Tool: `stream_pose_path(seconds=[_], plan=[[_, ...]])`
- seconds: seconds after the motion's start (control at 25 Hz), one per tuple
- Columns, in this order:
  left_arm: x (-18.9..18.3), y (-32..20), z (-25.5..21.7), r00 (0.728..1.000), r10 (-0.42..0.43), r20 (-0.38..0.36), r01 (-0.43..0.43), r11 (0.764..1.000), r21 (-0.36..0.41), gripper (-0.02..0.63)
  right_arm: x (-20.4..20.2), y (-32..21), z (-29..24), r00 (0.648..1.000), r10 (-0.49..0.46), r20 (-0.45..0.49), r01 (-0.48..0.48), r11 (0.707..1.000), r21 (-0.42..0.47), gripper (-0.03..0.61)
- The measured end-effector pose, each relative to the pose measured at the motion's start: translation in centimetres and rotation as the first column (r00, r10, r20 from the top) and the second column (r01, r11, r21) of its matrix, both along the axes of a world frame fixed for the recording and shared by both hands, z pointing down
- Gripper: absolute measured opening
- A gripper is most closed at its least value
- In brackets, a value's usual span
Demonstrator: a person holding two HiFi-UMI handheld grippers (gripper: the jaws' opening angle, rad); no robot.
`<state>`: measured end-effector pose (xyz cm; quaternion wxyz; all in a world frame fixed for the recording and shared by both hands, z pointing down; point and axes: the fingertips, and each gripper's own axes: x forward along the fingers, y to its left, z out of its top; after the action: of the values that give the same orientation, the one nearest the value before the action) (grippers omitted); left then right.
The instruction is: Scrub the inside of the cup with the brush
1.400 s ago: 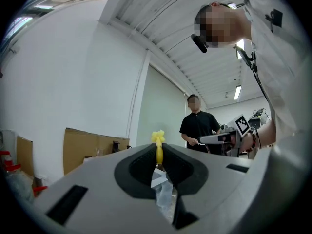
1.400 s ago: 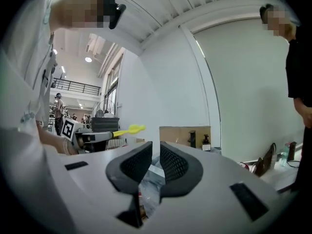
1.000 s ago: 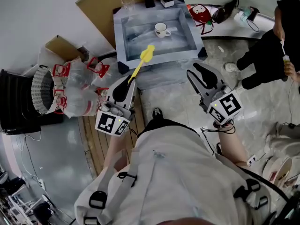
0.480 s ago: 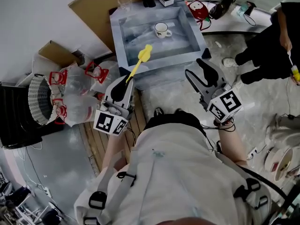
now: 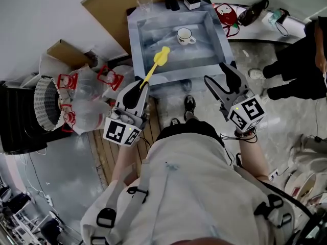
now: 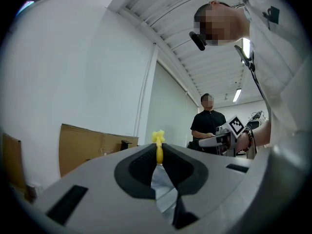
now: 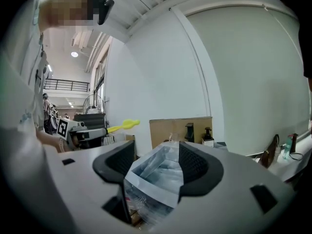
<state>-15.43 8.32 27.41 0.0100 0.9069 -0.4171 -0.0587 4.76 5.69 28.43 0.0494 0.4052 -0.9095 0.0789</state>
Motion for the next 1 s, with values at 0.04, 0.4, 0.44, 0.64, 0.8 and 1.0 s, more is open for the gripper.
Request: stream_pose_path(seconds=[0.04, 0.4, 0.44, 0.64, 0.8, 1.0], plan=[[0.1, -0.5, 0.0, 1.0, -0.004, 0.005, 0.004, 1.0, -0.003, 0.04, 0.1, -0.7, 0.2, 1.0, -0.003, 0.003, 0.003, 1.0, -0.007, 0.276], [1.6, -6.2, 1.7, 0.999, -0.047, 0.023, 0.048, 0.998, -0.049, 0.04, 2.1, -7.4, 2.6, 0.999, -0.043, -0.024, 0.041, 0.996, -0.075, 0.281], [1.9, -6.8, 1.9, 0.999, -0.052, 0.017, 0.053, 0.997, -0.055, 0.041, 2.5, -8.1, 3.0, 0.998, -0.047, -0.037, 0.044, 0.996, -0.083, 0.282], [3.5, -10.2, 3.1, 0.993, -0.072, 0.088, 0.076, 0.996, -0.046, 0.04, 4.1, -12.3, 4.7, 0.993, -0.073, -0.092, 0.062, 0.992, -0.113, 0.282], [4.5, -12.4, 4.3, 0.986, -0.095, 0.139, 0.105, 0.992, -0.07, 0.041, 4.7, -15.2, 7.1, 0.983, -0.132, -0.128, 0.11, 0.98, -0.164, 0.285], [5.1, -14.6, 5.0, 0.977, -0.134, 0.167, 0.151, 0.984, -0.095, 0.04, 4.8, -18.4, 10.3, 0.965, -0.203, -0.168, 0.166, 0.963, -0.213, 0.285]])
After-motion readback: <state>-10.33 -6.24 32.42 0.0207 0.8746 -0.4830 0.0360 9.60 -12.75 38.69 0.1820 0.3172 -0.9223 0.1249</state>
